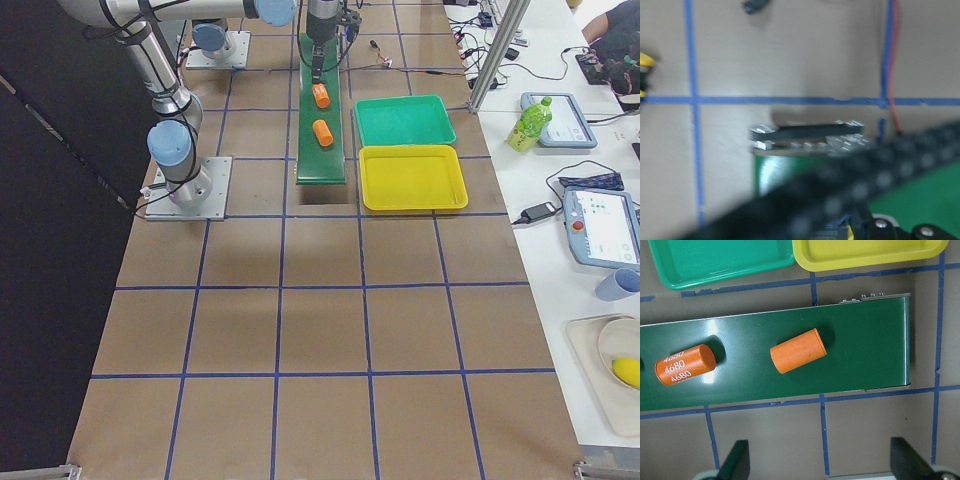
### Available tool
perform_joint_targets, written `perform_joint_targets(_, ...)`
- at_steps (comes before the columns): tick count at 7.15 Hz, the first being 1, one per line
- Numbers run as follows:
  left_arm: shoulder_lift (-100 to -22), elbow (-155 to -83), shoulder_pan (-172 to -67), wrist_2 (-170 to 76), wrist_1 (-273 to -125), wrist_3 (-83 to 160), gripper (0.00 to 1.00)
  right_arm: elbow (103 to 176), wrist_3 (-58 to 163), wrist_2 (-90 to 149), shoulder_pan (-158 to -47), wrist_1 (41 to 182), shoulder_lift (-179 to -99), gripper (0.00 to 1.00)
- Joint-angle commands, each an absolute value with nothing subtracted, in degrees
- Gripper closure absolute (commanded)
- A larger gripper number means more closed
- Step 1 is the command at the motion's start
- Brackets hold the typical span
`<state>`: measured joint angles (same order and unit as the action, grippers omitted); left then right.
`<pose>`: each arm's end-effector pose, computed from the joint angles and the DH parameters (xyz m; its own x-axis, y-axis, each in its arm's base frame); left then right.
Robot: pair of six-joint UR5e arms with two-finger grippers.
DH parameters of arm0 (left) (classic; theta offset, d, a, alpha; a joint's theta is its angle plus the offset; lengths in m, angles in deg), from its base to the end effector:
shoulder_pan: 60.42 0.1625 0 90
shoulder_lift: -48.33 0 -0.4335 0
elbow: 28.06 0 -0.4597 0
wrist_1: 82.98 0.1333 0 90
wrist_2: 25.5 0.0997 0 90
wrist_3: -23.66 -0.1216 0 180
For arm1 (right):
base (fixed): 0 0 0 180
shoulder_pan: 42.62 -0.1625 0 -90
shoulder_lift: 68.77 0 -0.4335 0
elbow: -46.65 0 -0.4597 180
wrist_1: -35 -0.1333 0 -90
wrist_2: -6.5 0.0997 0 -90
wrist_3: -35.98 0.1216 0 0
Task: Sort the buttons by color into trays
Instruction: 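Place the button on the belt while the right gripper lowers toward the belt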
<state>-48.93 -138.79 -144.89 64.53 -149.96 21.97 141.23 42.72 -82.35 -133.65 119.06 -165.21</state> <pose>-0.0797 -0.5598 0.2470 -0.9977 -0.0670 0.0020 -0.0666 0.9940 0.0866 0.1447 -0.4991 0.4798 -0.9949 0.1006 -0.0115 0.0995 0.9924 0.0730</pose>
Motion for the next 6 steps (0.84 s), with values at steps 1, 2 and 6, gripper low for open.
perform_joint_targets(1, -50.02, -143.53, -146.46, 64.50, -144.43, 24.45, 0.19, 141.22, 48.51, -82.27, -133.59, 119.64, -165.19, 0.00)
perform_joint_targets(2, -49.15, -143.98, -146.81, 64.50, -144.85, 24.53, 0.00, 141.39, 52.63, -82.18, -133.67, 121.04, -164.75, 0.00)
perform_joint_targets(6, -54.64, -128.91, -136.84, 65.55, -150.91, 12.05, 0.00, 141.48, 62.33, -82.26, -133.85, 127.29, -162.37, 0.00)
